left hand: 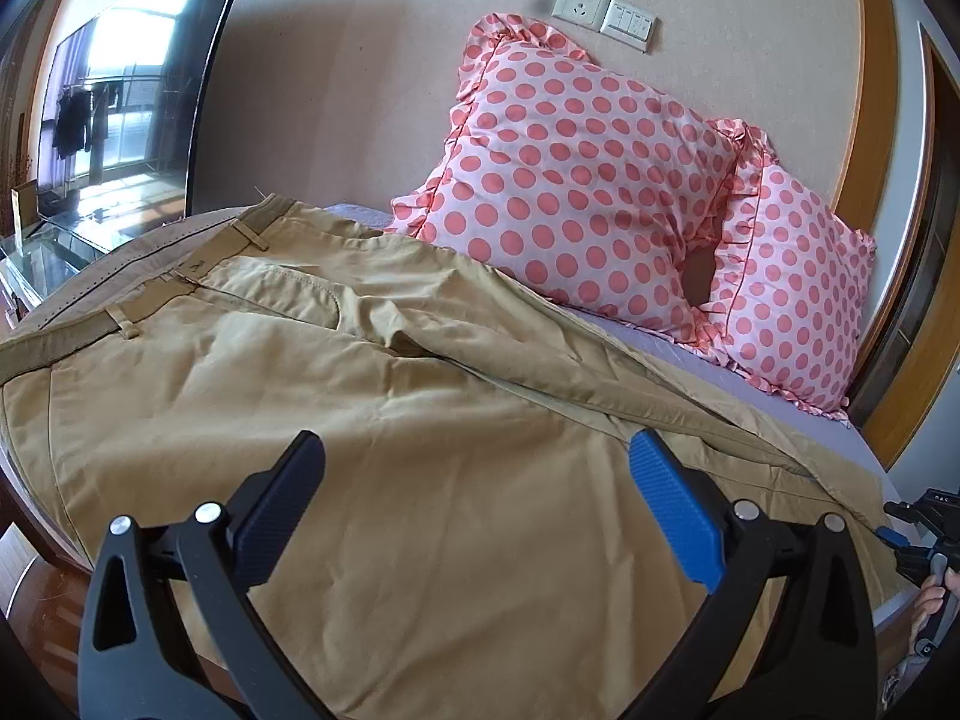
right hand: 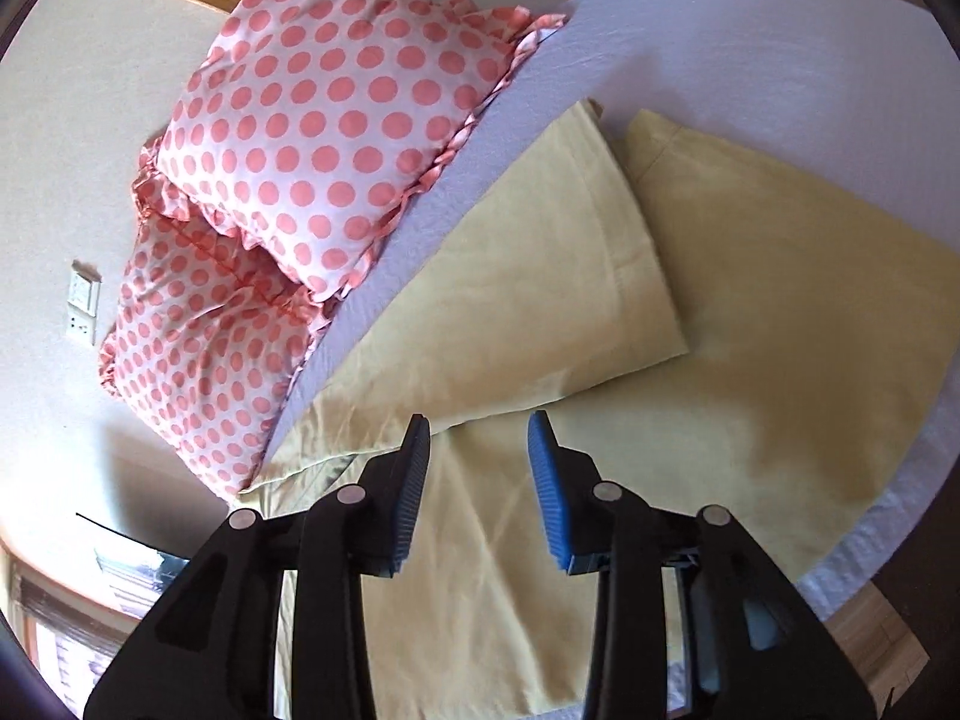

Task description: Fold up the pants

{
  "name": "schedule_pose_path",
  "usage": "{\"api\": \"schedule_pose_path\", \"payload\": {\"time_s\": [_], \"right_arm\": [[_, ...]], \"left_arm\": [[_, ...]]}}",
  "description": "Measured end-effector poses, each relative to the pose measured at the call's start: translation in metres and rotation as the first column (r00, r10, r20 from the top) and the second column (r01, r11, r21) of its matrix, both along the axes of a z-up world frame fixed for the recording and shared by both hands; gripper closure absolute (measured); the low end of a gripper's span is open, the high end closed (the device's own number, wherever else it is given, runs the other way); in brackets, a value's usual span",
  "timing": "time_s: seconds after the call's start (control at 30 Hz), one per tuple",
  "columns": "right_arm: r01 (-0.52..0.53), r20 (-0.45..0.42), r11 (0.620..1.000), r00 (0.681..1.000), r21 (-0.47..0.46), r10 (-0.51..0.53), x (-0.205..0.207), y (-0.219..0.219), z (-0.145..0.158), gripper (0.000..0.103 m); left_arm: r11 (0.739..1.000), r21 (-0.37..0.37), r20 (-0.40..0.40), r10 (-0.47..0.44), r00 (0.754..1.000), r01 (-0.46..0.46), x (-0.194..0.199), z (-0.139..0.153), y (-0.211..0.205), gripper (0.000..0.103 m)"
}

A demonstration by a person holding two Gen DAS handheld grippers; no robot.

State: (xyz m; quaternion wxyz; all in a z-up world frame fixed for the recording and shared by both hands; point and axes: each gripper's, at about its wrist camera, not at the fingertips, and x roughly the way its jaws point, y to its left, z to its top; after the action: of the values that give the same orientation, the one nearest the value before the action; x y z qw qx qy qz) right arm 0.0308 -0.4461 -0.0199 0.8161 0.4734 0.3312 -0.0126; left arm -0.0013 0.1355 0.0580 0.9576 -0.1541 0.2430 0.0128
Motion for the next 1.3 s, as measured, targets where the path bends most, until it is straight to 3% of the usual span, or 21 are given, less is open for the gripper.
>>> {"api": "schedule_pose_path", "payload": {"time_s": [0.1, 0.27, 0.4, 0.53, 0.73, 0.83, 0.87, 0.9, 0.93, 1.0, 1.1, 1.2, 1.3], "right_arm": [[-0.030, -0.057, 0.999, 0.998, 0.021, 0.031, 0.021, 0.013, -0.012, 0.067], [0.095, -0.044, 0.994, 0.995, 0.045, -0.093, 0.032, 0.008, -0.013, 0.067], [0.172, -0.030, 0.984, 0.985, 0.035, -0.171, 0.037, 0.005, -0.012, 0.068], [0.131, -0.072, 0.984, 0.990, 0.118, -0.123, 0.026, 0.008, -0.014, 0.068], [0.159, -0.090, 0.987, 0.983, 0.013, -0.157, 0.034, 0.017, -0.004, 0.066], [0.164, -0.035, 0.986, 0.986, -0.038, -0.165, 0.050, 0.015, -0.006, 0.067], [0.164, -0.022, 0.986, 0.986, -0.039, -0.165, 0.053, 0.012, -0.008, 0.076], [0.162, -0.004, 0.987, 0.987, -0.009, -0.162, 0.054, 0.007, -0.013, 0.098], [0.152, 0.034, 0.987, 0.988, 0.052, -0.153, 0.052, 0.000, -0.018, 0.101], [0.136, 0.135, 0.984, 0.979, 0.119, -0.151, 0.039, -0.008, -0.017, 0.101], [0.125, 0.272, 0.987, 0.951, 0.099, -0.148, 0.011, -0.015, 0.003, 0.101], [0.112, 0.323, 0.989, 0.936, 0.100, -0.139, -0.009, -0.020, 0.012, 0.101], [0.097, 0.335, 0.991, 0.934, 0.091, -0.122, -0.014, -0.019, 0.015, 0.101]], "left_arm": [[0.998, -0.041, -0.010, -0.039, 0.999, 0.039, -0.001, 0.000, 0.000, 0.002], [0.997, -0.050, 0.005, -0.057, 0.998, 0.057, -0.002, 0.002, -0.003, 0.002], [0.994, -0.103, 0.017, -0.041, 0.999, 0.043, 0.001, 0.004, 0.005, 0.002], [0.996, -0.093, 0.024, -0.009, 1.000, 0.012, 0.003, 0.011, 0.010, 0.002], [0.997, -0.071, 0.038, -0.035, 0.999, 0.038, 0.007, 0.016, 0.002, 0.002], [0.997, -0.056, 0.042, -0.056, 0.998, 0.058, 0.006, 0.017, -0.004, 0.002], [0.997, -0.053, 0.039, -0.058, 0.998, 0.060, 0.007, 0.017, -0.004, 0.002], [0.996, -0.055, 0.033, -0.062, 0.998, 0.063, 0.008, 0.017, -0.003, 0.002], [0.995, -0.063, 0.025, -0.071, 0.997, 0.073, 0.011, 0.017, -0.001, 0.002], [0.990, -0.097, 0.009, -0.098, 0.995, 0.098, 0.019, 0.018, 0.005, 0.002], [0.974, -0.182, -0.013, -0.140, 0.990, 0.135, 0.045, 0.022, 0.019, 0.002], [0.956, -0.265, -0.063, -0.150, 0.987, 0.129, 0.087, 0.025, 0.031, 0.003], [0.961, -0.261, -0.145, -0.139, 0.980, 0.097, 0.139, 0.024, 0.034, 0.004]]}}
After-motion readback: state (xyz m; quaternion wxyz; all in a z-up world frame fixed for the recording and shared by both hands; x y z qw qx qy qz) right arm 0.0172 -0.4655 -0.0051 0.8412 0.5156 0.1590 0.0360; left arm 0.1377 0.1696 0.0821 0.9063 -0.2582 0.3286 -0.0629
